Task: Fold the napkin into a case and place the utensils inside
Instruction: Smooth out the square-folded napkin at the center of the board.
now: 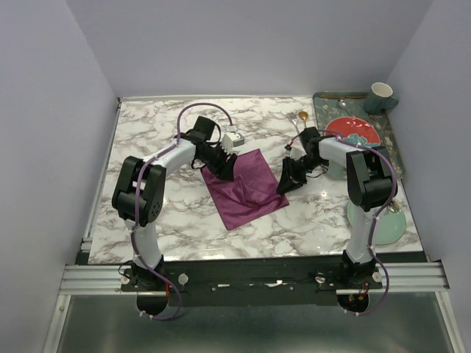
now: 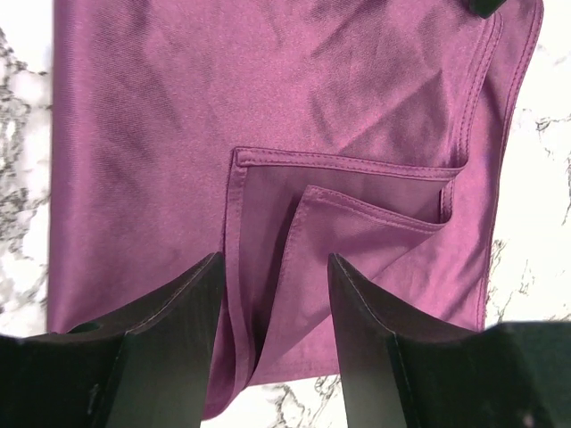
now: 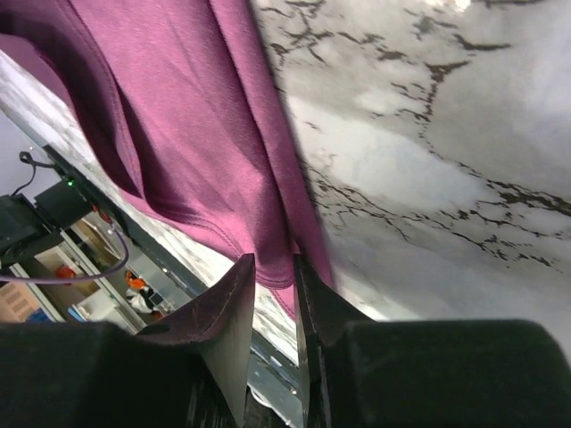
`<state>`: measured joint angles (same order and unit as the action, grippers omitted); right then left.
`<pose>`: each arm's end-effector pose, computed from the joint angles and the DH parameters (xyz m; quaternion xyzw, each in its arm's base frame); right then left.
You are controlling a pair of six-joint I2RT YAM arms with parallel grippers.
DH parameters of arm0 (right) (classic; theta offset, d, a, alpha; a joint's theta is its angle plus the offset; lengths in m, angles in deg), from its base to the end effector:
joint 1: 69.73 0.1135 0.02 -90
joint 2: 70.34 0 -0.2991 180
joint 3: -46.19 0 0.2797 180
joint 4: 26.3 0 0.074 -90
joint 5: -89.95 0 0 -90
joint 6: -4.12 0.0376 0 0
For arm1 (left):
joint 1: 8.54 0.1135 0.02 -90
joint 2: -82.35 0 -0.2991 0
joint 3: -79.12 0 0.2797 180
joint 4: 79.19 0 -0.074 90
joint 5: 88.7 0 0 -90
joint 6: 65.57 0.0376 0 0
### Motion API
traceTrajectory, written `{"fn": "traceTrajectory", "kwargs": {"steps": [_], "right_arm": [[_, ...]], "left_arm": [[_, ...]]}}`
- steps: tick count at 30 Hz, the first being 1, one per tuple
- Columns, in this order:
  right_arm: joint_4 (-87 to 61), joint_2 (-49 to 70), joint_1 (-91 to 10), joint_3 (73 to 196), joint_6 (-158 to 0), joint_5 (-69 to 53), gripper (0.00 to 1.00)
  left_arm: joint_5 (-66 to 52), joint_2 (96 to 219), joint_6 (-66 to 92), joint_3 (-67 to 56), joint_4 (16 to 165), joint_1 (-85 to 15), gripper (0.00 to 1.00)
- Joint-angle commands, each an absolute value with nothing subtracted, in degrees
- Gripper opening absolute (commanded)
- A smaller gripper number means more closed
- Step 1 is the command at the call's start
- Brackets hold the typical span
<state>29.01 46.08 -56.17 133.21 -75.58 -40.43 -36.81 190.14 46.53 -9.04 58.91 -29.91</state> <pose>0.3892 0.1189 0.1418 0.0426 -0.9367 -0.3463 0.0289 0.3866 -0.1762 0.2133 0.4138 0.8213 -0.3150 0.2344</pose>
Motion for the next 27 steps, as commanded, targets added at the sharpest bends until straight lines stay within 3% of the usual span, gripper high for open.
{"fn": "traceTrajectory", "kwargs": {"steps": [1,19,27], "right_arm": [[28.89,46.99,-55.75,135.48,-75.51,-42.85,0.31],[30.12,49.10,-55.75,135.58,-76.30,-42.76,0.31],[30.47,48.84,-55.75,135.49,-75.87,-41.36,0.38]], "left_arm": [[-39.31,191.77,43.76,-11.05,61.35,-30.78,0.61],[-40.80,197.22,39.45,-14.04,62.93,-31.83,0.66],[-40.54,199.07,38.23,-15.71,62.32,-31.92,0.66]]}}
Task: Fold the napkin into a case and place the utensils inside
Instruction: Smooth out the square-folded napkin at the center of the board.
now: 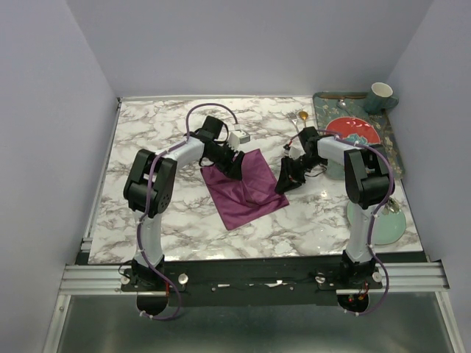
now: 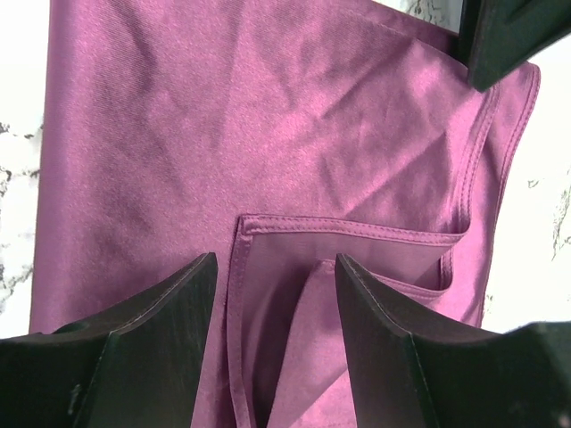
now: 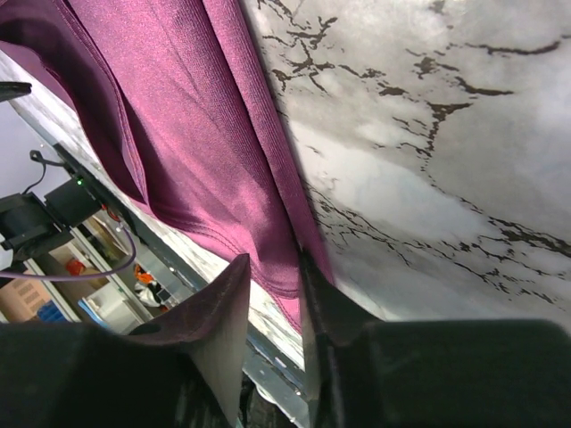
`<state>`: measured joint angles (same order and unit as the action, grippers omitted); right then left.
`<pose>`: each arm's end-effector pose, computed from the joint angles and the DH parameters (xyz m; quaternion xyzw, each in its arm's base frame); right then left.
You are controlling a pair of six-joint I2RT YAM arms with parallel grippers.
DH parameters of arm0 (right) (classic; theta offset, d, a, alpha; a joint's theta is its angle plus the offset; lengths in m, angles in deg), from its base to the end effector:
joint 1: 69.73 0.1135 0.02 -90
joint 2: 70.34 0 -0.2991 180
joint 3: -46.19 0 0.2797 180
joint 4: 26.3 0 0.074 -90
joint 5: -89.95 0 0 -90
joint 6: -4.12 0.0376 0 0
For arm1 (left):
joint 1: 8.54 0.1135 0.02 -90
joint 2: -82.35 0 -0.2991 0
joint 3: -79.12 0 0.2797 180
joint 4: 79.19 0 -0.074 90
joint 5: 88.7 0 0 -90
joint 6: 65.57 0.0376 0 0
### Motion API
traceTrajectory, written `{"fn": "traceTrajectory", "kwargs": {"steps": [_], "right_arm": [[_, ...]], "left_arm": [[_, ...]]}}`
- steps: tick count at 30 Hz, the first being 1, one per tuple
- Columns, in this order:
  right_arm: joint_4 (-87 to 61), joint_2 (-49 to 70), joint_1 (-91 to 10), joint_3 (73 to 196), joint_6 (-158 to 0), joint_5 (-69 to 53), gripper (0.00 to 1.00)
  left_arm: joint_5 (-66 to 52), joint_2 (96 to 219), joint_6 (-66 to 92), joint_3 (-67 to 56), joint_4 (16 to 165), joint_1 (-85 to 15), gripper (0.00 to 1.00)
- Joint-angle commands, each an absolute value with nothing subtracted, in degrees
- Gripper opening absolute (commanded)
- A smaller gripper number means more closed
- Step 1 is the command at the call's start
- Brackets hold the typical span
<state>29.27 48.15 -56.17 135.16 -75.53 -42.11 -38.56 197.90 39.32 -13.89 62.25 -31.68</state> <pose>0.3973 0.1217 0.1370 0.0415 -0.9317 -0.3590 0.0352 0.4108 -0.2018 0.1861 0.3770 0.8330 -0.3461 0.2102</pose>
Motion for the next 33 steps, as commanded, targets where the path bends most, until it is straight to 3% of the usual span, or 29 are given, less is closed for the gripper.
{"fn": "traceTrajectory", "kwargs": {"steps": [1,15,20,27,33], "right_arm": [[30.74,48.84,-55.75,135.57,-75.86,-41.62,0.40],[31.97,47.78,-55.58,136.10,-75.95,-39.60,0.41],[31.97,48.74,-55.58,136.80,-76.04,-42.05,0.30],[31.88,48.84,-55.58,137.42,-76.48,-43.90,0.02],[32.06,48.92,-55.58,137.51,-76.48,-43.46,0.01]], "left_arm": [[-40.54,199.16,38.14,-15.71,62.23,-32.01,0.66],[-40.28,199.25,37.70,-15.80,62.32,-32.01,0.66],[-41.50,199.60,37.87,-15.80,62.41,-32.01,0.64],[-43.35,200.30,37.70,-15.71,61.44,-32.01,0.61],[-43.00,201.71,36.21,-16.24,61.44,-32.01,0.61]]}}
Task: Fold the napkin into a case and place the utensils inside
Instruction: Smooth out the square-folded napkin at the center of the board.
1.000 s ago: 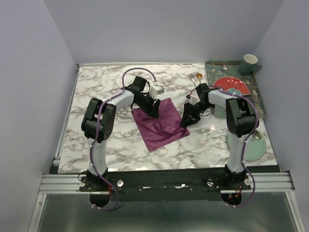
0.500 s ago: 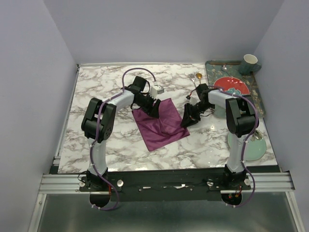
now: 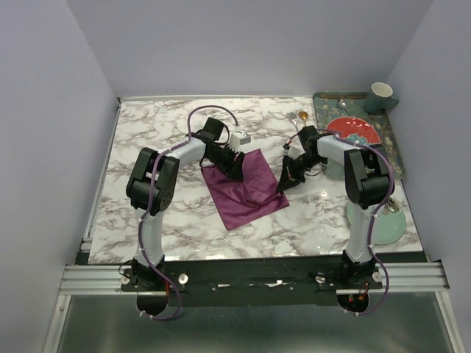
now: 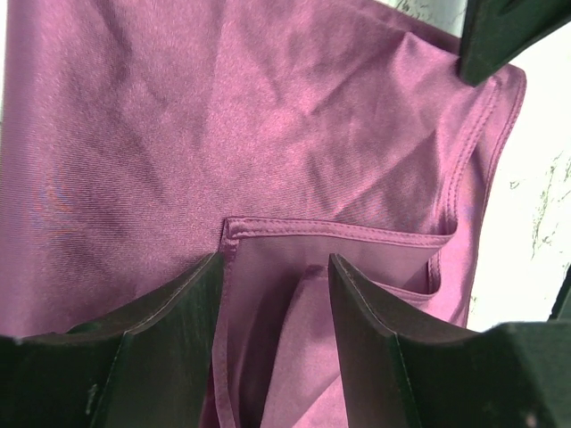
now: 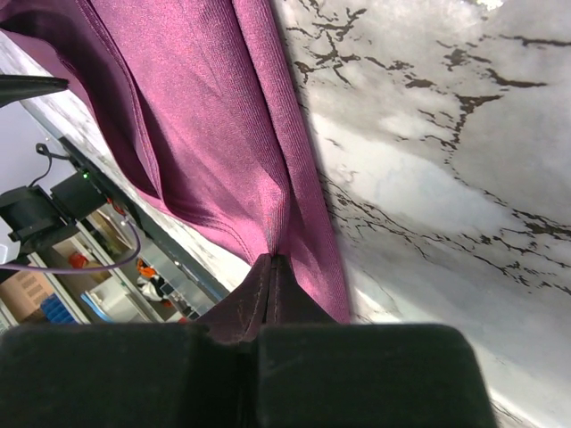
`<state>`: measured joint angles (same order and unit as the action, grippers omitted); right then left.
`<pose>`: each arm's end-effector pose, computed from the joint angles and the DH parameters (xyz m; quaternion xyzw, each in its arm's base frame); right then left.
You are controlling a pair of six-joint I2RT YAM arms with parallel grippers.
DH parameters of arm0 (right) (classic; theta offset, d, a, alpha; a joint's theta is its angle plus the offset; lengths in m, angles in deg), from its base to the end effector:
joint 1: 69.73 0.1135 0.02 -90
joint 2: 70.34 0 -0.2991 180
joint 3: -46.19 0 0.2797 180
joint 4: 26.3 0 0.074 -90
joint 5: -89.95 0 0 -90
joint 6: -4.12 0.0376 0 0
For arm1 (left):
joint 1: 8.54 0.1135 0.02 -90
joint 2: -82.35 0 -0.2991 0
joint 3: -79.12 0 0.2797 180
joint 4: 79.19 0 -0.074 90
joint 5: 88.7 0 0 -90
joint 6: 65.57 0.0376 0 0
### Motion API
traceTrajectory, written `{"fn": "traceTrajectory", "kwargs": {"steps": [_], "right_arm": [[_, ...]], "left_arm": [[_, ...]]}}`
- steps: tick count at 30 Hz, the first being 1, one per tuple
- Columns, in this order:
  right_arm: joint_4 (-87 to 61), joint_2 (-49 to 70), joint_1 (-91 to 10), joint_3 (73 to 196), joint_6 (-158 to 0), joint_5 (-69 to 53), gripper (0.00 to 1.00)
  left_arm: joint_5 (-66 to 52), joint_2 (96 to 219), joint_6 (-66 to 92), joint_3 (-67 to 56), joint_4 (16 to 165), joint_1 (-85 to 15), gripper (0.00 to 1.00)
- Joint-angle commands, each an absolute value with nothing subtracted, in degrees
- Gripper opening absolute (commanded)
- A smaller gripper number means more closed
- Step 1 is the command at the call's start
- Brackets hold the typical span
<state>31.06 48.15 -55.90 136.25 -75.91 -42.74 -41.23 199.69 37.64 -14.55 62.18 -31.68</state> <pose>0.3979 0.1242 0.1419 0.0447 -0.9298 -0.3630 0.0415 0.4138 -0.2045 0.1768 0.3647 0.8326 -0.3701 0.1918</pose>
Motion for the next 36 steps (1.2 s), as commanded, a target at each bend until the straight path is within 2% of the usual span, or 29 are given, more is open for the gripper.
{"fn": "traceTrajectory", "kwargs": {"steps": [1,5,16,24,29,36], "right_arm": [[32.14,48.84,-55.49,137.51,-76.39,-43.20,0.01],[31.97,48.92,-55.58,137.60,-76.39,-42.76,0.01],[31.70,49.54,-55.58,137.33,-76.48,-41.71,0.01],[31.44,49.45,-55.58,137.07,-76.30,-40.65,0.01],[31.35,49.80,-55.58,136.98,-75.69,-39.16,0.01],[31.35,49.63,-55.49,137.07,-75.60,-38.89,0.01]], "left_arm": [[-42.57,201.71,35.85,-16.24,61.70,-32.01,0.61],[-40.46,201.44,33.92,-16.41,63.72,-32.01,0.65],[-40.27,202.50,33.21,-16.06,64.08,-32.27,0.65],[-43.97,197.93,39.98,-12.91,55.82,-32.53,0.52],[-46.16,196.87,49.27,-13.51,45.02,-32.62,0.44],[-44.76,194.25,59.56,-11.24,35.69,-32.80,0.41]]}}
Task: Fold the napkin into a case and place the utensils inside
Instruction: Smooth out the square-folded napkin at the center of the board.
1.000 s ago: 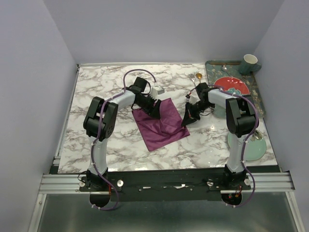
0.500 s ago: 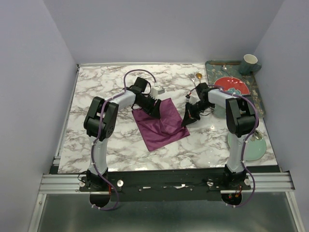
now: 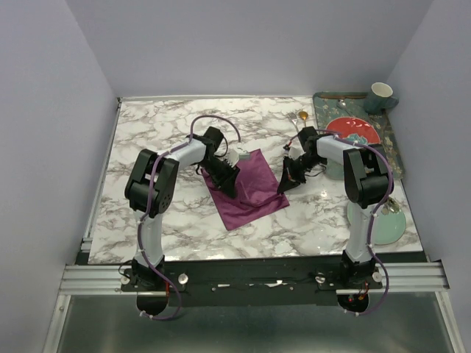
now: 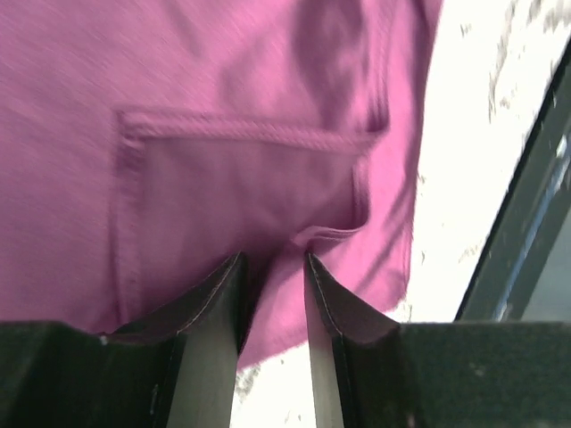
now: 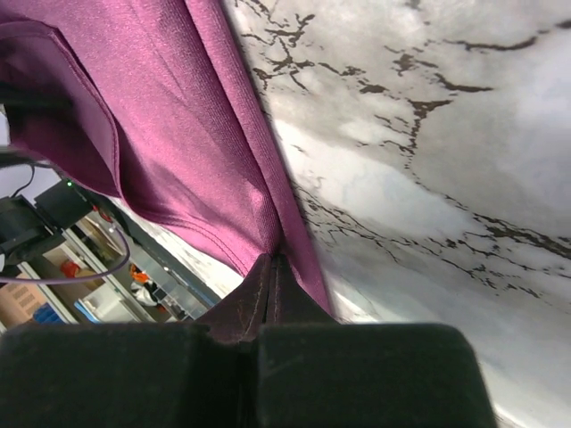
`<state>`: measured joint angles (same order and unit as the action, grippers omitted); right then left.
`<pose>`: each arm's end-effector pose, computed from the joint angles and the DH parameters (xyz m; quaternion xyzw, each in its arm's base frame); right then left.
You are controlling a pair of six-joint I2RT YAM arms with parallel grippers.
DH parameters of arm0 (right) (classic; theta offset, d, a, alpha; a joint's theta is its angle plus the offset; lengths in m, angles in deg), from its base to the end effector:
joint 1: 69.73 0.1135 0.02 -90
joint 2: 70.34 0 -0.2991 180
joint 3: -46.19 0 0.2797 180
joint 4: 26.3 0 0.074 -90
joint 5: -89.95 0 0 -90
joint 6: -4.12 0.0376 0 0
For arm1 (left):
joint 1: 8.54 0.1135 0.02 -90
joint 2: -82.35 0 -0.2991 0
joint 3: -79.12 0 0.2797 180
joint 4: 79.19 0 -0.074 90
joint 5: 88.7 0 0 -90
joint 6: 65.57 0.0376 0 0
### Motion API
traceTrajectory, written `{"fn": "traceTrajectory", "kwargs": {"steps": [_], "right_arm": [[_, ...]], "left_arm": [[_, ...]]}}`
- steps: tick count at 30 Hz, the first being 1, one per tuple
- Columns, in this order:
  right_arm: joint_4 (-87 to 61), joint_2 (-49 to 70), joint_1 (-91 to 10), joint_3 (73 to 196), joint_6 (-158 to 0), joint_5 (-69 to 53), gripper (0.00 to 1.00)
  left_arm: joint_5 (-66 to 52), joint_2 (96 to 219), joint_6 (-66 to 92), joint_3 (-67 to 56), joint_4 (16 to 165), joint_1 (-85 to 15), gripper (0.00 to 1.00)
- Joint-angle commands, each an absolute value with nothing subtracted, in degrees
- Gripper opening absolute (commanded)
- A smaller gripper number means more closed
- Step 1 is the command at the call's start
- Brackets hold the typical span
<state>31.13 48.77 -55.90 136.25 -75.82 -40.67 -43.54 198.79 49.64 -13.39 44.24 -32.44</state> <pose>0.3984 0.1233 0.1367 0.0415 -0.9365 -0.3454 0.0436 0.3782 -0.1966 0.1686 0.4116 0.8248 -0.3792 0.0809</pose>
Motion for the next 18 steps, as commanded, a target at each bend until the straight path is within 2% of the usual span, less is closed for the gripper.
{"fn": "traceTrajectory", "kwargs": {"steps": [1,4,5,11,13,18], "right_arm": [[31.35,49.54,-55.58,137.07,-75.69,-38.81,0.01],[31.44,49.63,-55.58,137.16,-76.04,-38.54,0.01],[31.44,49.54,-55.58,137.16,-75.95,-38.45,0.01],[31.44,49.45,-55.58,137.33,-76.30,-38.28,0.01],[31.35,49.63,-55.58,137.33,-76.22,-38.36,0.00],[31.35,49.63,-55.58,137.33,-76.13,-38.19,0.01]], "left_arm": [[-44.41,192.06,61.15,-9.66,35.51,-32.71,0.41],[-43.01,187.75,65.38,-7.98,36.30,-32.71,0.52],[-42.39,187.12,65.47,-8.41,36.83,-32.62,0.59],[-42.92,189.49,59.34,-15.88,42.70,-30.78,0.74],[-42.30,191.41,56.96,-17.46,46.91,-31.21,0.76],[-40.02,196.95,51.86,-22.21,48.78,-32.18,0.74]]}}
